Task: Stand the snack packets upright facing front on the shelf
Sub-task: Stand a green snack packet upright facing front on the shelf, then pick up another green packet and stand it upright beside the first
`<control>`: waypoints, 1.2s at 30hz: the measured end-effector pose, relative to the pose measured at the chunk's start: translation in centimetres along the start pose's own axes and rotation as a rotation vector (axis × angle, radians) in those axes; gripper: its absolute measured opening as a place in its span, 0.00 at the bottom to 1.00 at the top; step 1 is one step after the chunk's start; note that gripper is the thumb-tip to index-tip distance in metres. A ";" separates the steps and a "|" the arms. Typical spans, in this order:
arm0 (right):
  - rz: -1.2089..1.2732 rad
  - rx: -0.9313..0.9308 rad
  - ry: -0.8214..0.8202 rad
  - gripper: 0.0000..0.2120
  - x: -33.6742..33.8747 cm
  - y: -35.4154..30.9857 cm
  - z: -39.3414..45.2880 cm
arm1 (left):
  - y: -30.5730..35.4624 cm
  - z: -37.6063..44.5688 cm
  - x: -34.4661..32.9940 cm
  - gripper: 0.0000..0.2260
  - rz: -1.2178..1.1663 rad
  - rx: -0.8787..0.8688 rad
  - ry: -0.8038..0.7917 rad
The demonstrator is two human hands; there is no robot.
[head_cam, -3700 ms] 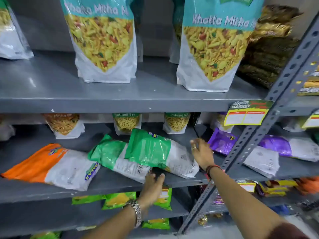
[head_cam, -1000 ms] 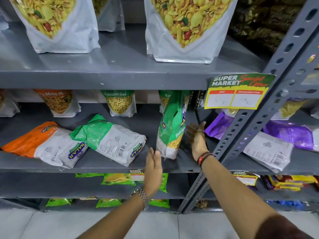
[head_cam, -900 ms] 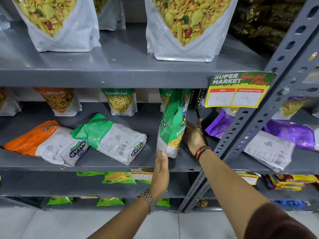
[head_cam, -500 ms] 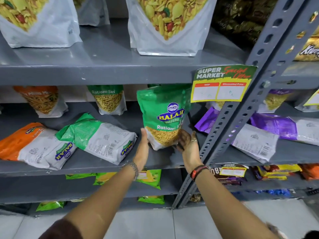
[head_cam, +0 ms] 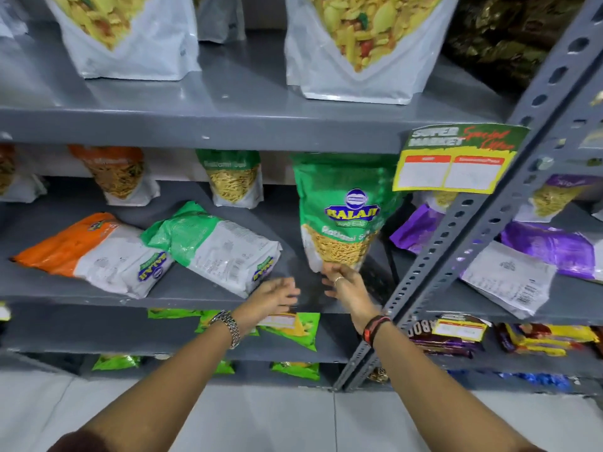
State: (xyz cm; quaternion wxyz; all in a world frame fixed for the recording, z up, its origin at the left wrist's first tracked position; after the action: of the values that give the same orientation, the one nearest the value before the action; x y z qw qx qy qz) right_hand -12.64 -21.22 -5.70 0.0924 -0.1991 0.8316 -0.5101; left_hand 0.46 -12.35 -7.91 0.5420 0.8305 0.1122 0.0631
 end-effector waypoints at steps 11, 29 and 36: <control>-0.568 0.108 -0.108 0.20 -14.2 -8.6 5.0 | -1.9 -6.4 15.6 0.16 -0.228 0.121 0.291; -0.314 0.002 0.158 0.08 -14.8 -7.0 5.6 | 0.4 -4.3 19.8 0.13 -0.552 -0.004 0.427; -0.059 0.121 0.227 0.18 -13.5 -9.1 1.8 | 7.4 -3.3 22.2 0.19 -0.531 -0.208 0.478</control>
State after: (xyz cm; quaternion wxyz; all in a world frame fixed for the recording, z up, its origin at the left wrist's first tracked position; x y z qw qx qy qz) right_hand 2.36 -20.60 0.86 -0.0052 -0.1585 0.7984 -0.5809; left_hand 22.03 -6.63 -0.12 0.5796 0.6746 0.4402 0.1234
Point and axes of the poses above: each hand's wrist, its own z-axis towards the middle knuckle, its own x-axis out of the back of the hand, y = z × x, the point moved 9 cm from there along z, towards the middle knuckle, and after that the axes turned 6 degrees about -x, right-handed, at the moved point
